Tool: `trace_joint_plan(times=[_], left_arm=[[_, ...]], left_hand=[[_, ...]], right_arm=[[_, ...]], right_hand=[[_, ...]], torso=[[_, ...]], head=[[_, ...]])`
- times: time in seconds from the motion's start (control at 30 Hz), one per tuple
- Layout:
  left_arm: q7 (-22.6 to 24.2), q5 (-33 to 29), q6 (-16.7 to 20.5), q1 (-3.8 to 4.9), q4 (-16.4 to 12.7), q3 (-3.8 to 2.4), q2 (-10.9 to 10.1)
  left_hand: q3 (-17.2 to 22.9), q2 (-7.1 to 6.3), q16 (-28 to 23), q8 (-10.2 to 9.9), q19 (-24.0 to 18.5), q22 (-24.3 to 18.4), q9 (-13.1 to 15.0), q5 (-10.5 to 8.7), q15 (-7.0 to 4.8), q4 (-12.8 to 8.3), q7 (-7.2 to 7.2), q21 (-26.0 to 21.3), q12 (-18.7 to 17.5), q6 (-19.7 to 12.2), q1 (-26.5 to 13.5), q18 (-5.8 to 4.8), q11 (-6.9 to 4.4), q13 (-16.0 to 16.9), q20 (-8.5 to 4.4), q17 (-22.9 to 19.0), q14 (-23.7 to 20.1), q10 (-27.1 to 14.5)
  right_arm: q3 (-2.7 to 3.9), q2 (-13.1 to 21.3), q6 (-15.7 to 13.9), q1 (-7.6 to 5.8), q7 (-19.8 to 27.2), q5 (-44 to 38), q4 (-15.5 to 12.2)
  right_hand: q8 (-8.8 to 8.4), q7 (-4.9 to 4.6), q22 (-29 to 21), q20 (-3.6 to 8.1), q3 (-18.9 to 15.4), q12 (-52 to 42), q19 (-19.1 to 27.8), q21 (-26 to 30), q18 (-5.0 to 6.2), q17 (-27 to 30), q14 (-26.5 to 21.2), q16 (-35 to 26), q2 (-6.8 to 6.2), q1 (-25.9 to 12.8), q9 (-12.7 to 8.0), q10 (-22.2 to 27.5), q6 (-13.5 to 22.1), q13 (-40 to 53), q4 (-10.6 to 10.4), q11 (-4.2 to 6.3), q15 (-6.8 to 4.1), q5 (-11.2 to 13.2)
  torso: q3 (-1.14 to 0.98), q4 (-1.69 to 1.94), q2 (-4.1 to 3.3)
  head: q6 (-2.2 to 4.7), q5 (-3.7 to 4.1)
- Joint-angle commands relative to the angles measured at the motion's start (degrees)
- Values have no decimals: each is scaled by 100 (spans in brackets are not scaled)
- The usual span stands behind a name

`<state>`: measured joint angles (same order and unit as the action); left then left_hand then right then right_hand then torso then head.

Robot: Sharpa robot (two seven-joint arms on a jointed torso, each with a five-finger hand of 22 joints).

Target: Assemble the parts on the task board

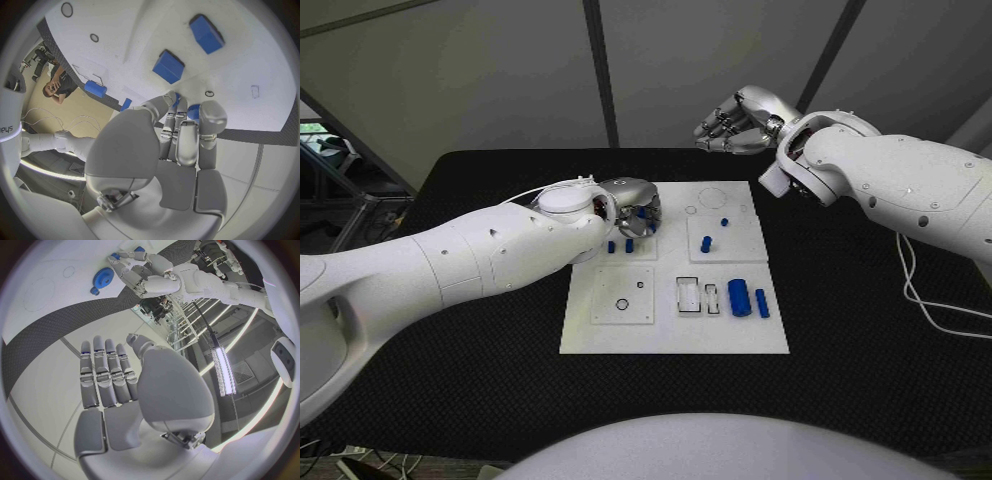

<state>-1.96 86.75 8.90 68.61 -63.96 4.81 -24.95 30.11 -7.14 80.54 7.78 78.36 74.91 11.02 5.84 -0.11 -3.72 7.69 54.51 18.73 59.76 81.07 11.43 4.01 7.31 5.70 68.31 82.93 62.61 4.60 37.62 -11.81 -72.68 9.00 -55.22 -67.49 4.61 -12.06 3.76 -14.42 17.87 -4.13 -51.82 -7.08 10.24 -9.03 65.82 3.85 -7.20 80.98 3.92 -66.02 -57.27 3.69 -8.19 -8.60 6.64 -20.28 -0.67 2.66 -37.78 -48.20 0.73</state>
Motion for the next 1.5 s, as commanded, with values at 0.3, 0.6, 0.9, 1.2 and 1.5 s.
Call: trace_joint_plan(times=[0.3,0.6,0.9,1.2,1.5], left_arm=[[67,-136,140,-12,-152,-6,-116],[24,-201,144,-13,-473,-337,-370],[-57,-269,40,-13,-802,-628,-770],[-143,-341,-111,-75,-974,-652,-1126],[-176,-373,-184,-247,-919,-651,-1175]], left_hand=[[28,33,54,37,56,732,9,4,-8,-1,-6,71,-30,88,-18,-549,0,5,5,52,55,82],[20,20,58,31,53,728,7,4,-7,-4,-2,61,-50,97,-35,-547,4,5,4,55,59,89],[17,14,-95,16,59,728,0,10,-7,-10,-2,82,-102,127,-65,-550,4,10,2,-272,-54,126],[11,15,-116,10,62,730,-2,6,-8,-8,-3,96,-128,147,-87,-552,3,14,2,-298,-66,149],[1,8,-124,4,57,726,-4,2,-8,-4,-5,86,-147,153,-106,-550,3,15,2,-308,-70,155]], right_arm=[[3,3,-2,-11,49,-3,-9],[3,18,-2,-11,52,-3,-6],[3,45,-6,-11,49,-3,-4],[3,72,-9,-11,46,-3,-16],[3,65,-7,-11,45,-3,-18]], right_hand=[[-20,-4,8,-10,36,0,-40,29,36,8,-31,10,-12,33,5,37,-31,0,-9,5,-18,-31],[-20,-4,8,-10,36,0,-40,29,36,8,-31,10,-12,33,5,37,-31,0,-9,5,-18,-31],[-20,-4,8,-10,36,0,-40,29,36,8,-31,10,-12,33,5,37,-31,0,-9,5,-18,-31],[-20,-4,8,-10,36,0,-40,29,36,8,-31,10,-12,33,5,37,-31,0,-9,5,-18,-31],[-20,-4,8,-10,36,0,-40,29,36,8,-31,10,-12,33,5,37,-31,0,-9,5,-18,-31]], torso=[[3,5,1],[-2,12,5],[-5,15,4],[-5,15,2],[1,1,-5]], head=[[21,3],[38,-6],[60,-17],[60,-30],[59,-43]])
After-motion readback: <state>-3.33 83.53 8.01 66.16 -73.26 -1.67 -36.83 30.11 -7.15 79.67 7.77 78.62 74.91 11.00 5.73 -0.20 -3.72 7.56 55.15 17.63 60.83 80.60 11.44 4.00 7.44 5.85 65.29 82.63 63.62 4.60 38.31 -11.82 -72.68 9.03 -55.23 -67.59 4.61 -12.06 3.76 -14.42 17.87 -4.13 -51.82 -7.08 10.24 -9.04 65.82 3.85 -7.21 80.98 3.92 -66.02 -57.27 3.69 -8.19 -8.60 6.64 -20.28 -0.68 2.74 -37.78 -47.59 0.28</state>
